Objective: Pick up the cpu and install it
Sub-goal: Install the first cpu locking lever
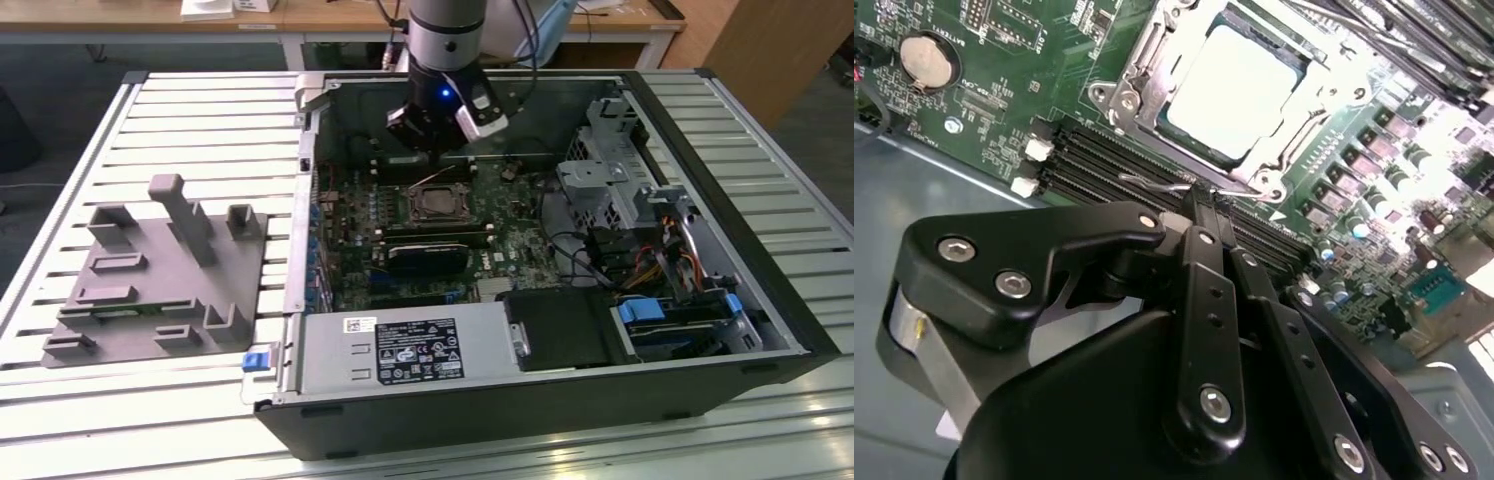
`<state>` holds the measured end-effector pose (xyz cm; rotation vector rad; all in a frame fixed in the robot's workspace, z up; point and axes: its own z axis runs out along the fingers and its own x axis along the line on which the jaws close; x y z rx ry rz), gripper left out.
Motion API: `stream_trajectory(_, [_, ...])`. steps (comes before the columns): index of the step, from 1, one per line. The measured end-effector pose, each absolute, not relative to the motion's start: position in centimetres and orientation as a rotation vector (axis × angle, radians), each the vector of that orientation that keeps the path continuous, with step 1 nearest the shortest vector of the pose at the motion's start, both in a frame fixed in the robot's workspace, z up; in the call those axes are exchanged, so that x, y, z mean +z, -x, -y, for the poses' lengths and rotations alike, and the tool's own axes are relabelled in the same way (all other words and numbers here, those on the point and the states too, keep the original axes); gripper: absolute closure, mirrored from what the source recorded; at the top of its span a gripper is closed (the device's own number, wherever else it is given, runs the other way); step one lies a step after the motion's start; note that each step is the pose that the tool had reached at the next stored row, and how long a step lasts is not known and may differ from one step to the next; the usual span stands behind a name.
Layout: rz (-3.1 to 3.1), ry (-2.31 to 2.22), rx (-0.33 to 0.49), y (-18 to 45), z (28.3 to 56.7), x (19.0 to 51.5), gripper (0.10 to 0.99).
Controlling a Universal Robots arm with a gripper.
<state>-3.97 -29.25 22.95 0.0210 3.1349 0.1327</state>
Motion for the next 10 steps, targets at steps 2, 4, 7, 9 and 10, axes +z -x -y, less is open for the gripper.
stream_trajectory(2, [-3.135,-0.010,0.133,3.93,29.25,22.75,0.980])
stream_trajectory(4, [-3.135,-0.008,0.133,3.88,29.23,22.59,0.980])
stream_trajectory(7, [-3.135,-0.008,0.133,3.75,29.19,22.50,0.980])
stream_trajectory(9, [-3.135,-0.008,0.133,3.59,29.13,22.45,0.980])
stream_trajectory(10, [-3.135,-0.008,0.133,3.56,29.12,22.41,0.980])
